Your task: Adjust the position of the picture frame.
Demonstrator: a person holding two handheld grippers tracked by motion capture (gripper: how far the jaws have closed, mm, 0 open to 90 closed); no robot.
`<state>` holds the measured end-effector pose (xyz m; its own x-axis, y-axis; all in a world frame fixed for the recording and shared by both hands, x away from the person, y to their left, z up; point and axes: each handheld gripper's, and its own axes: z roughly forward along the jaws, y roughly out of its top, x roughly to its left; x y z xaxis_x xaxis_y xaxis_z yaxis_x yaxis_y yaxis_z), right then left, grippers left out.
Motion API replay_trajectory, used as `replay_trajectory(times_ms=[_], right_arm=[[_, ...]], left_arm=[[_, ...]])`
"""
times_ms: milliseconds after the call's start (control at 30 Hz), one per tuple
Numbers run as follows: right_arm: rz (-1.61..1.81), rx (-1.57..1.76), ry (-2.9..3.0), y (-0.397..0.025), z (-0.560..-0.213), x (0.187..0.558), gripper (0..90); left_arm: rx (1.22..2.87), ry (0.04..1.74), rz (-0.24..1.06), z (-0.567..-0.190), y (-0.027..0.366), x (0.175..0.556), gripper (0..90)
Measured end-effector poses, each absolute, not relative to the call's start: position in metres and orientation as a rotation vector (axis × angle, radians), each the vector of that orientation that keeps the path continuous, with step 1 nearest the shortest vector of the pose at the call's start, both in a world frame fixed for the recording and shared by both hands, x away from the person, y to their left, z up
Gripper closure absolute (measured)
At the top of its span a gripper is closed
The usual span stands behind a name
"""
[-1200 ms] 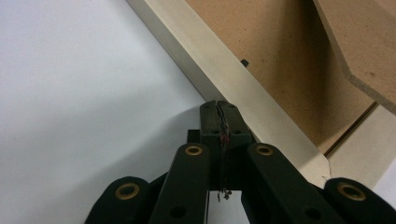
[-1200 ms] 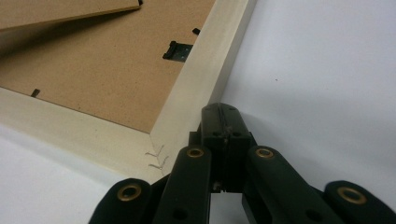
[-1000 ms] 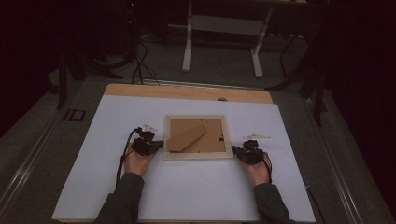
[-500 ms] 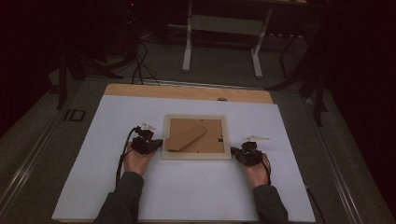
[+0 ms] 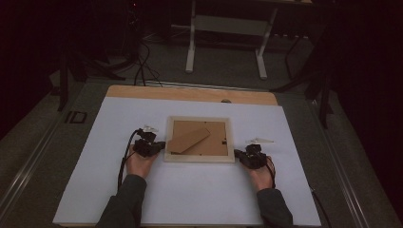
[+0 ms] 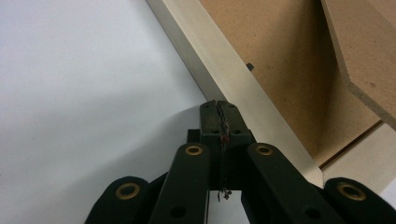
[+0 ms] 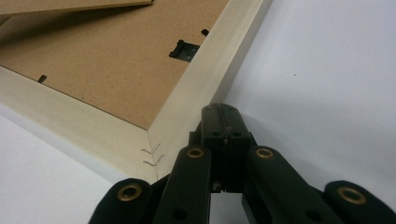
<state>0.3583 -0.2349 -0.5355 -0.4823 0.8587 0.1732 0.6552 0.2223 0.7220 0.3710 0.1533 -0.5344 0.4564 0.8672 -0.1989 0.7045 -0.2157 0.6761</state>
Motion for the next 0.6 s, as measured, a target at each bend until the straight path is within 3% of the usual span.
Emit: replay_trajectory(times_ms=[467,600], right_arm=[[1.124,1.404,2.214,-0.2341,-0.5360,0.3554,89.7],[1.158,1.410,2.170,-0.2391,-0.5325,0.3533,86.0]], left_arm=[[1.970,1.305,0.280,-0.5353,0.1556,0.3730,89.4],[1.960,1.308,0.286,-0.5338,0.1565,0.3724,87.6]])
